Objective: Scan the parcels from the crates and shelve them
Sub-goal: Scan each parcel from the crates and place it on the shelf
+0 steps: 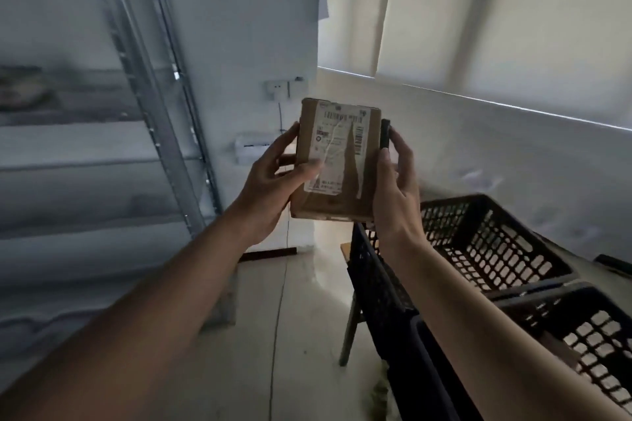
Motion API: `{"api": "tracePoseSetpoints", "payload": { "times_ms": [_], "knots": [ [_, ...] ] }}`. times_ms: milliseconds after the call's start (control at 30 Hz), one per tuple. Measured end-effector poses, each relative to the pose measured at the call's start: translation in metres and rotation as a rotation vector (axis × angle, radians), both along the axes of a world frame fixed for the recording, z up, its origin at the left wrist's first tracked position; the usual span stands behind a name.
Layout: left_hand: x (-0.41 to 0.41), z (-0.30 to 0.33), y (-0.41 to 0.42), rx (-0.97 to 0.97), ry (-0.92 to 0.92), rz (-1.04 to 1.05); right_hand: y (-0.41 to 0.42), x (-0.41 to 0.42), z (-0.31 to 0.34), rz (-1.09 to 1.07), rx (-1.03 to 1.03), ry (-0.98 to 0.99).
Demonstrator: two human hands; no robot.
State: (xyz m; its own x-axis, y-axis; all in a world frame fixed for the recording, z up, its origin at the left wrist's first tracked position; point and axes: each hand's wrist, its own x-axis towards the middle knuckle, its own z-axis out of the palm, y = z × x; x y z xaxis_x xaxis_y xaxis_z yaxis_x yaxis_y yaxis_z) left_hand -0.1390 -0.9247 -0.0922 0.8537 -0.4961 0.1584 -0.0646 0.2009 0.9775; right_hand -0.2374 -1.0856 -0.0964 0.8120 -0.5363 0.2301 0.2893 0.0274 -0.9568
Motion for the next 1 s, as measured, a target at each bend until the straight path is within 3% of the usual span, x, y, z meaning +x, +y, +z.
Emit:
{"api": "tracePoseSetpoints", "payload": {
  "times_ms": [433, 600, 1000],
  "knots": [
    [-0.022, 0.007, 0.25, 0.085, -0.079, 0.423, 0.216, 0.049, 0.011, 0.471, -0.057, -0.103],
    [-0.012, 0.003, 0.365, 0.201, -0.083, 0.472, 0.328, 0.084, 0.002, 0.505, -0.052, -0.105],
    [0.04, -0.013, 0.624, 0.244, -0.003, 0.618, 0.581, 0.162, -0.024, 0.563, -0.054, -0.035]
  ]
}}
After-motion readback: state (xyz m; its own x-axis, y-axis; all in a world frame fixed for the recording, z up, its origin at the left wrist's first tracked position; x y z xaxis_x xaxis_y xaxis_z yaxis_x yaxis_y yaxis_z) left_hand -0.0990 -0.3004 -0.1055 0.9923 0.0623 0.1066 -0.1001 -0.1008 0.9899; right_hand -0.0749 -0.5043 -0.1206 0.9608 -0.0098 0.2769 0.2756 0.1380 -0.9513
